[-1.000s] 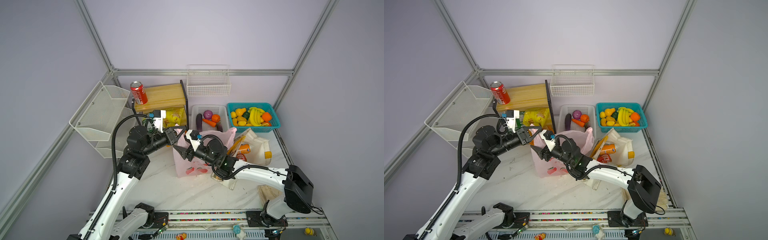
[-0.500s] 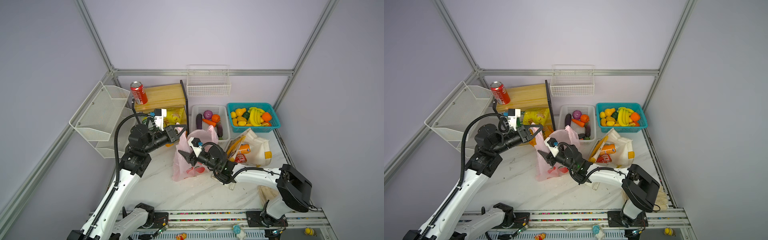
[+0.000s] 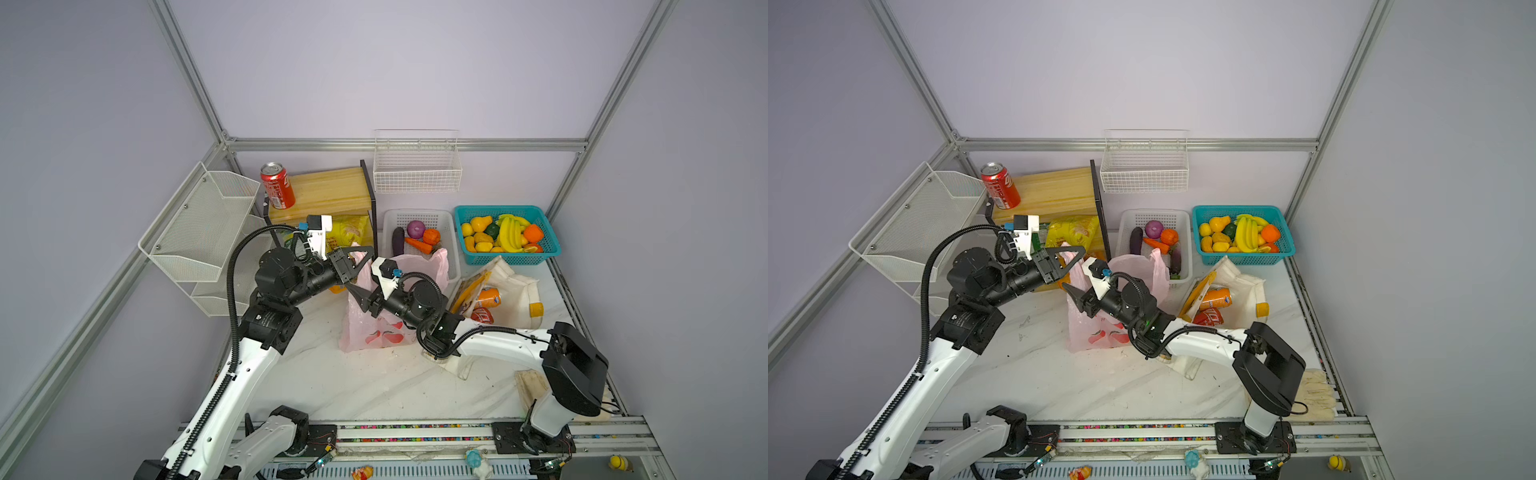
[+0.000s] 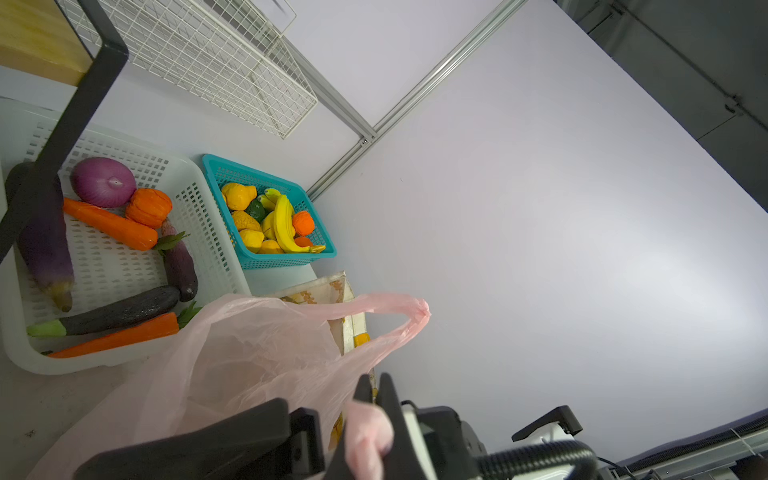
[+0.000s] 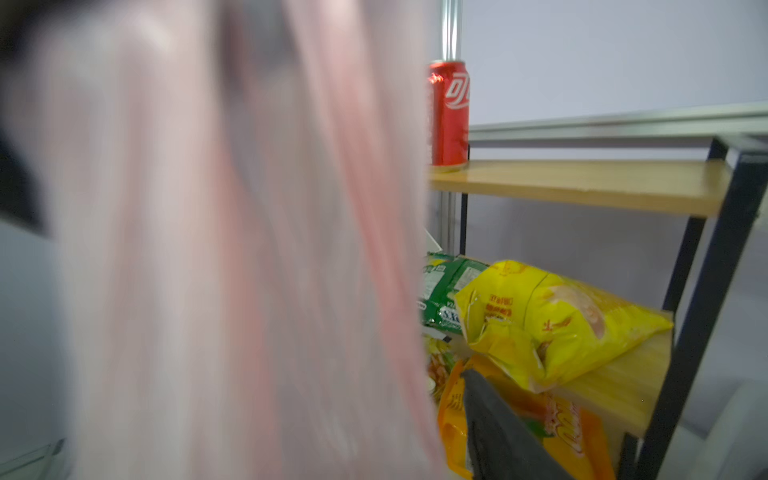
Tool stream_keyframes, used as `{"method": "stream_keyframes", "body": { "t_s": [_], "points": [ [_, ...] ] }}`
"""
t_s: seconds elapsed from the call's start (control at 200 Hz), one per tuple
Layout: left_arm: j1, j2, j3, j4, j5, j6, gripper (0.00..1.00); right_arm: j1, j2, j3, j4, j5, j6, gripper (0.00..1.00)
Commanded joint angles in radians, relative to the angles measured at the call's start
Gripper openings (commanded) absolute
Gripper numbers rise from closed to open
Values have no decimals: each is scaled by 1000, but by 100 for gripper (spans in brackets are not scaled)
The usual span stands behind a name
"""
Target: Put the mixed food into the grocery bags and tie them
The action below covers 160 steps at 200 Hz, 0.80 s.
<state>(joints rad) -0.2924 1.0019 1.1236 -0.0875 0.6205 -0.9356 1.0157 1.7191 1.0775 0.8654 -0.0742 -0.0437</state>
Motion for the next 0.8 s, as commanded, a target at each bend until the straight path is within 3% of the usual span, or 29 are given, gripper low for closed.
{"method": "stream_keyframes", "body": {
  "t_s": [0.0,0.115,0.175,0.31,0.47,0.625,0.795],
  "points": [
    [21,-16,-25,57,11,-26,0,3,40,-63,55,19,3,47],
    [48,-11,-38,82,28,-48,0,4,14,-110,50,20,18,44],
    [59,-4,-39,88,35,-50,0,3,-16,-120,32,25,21,48],
    [86,21,-35,101,53,-44,0,3,-87,-106,-111,43,12,76],
    [126,45,-16,63,53,2,0,3,-187,-25,-444,35,-43,97],
    [148,62,14,14,35,54,0,3,-268,94,-768,22,-88,97],
    [158,72,36,-45,-22,119,0,3,-340,229,-961,-52,-125,97]
  ]
}}
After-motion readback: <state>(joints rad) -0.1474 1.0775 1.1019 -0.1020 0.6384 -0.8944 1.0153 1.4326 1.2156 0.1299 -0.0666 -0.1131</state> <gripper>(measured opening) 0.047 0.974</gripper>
